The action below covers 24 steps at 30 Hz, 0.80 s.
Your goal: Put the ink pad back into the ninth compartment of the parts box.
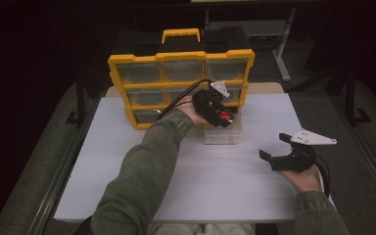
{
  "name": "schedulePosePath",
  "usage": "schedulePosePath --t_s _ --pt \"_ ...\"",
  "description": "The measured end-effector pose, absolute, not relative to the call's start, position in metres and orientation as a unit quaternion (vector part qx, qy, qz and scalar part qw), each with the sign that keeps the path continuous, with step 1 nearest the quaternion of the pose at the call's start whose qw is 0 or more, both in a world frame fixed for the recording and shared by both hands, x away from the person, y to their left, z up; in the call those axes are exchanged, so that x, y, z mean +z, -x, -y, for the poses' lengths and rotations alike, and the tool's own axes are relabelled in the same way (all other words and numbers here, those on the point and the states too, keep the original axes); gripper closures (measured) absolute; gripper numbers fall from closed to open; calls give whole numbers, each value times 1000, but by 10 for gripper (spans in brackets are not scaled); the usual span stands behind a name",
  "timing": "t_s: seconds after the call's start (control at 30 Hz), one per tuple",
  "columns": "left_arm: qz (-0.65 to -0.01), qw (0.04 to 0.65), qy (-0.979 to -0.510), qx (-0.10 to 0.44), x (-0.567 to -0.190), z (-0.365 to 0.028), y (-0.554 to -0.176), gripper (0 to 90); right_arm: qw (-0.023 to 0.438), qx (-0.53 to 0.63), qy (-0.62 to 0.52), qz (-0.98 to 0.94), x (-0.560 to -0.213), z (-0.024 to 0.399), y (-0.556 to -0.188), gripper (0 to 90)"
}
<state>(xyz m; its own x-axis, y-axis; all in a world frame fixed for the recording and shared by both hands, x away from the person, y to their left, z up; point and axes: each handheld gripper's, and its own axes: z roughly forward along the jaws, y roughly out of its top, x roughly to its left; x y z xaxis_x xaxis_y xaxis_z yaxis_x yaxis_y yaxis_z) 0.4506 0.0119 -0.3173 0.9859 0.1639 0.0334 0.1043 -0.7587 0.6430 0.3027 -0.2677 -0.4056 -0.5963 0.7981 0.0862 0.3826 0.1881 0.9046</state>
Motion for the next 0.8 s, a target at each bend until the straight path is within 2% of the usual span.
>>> schedulePosePath --t_s 0.13,0.5,0.73,0.8 --pt "-88 333 -938 47 -323 -10 -457 294 209 496 -396 -744 -406 268 -303 0" --pt "-81 325 -941 48 -327 -7 -458 285 207 496 -394 -745 -406 267 -303 0" --pt "-67 327 -942 36 -322 -7 -449 124 207 496 -396 -745 -406 267 -303 0" --pt "-62 333 -940 35 -318 -9 -443 40 207 495 -396 -745 -406 267 -303 0"
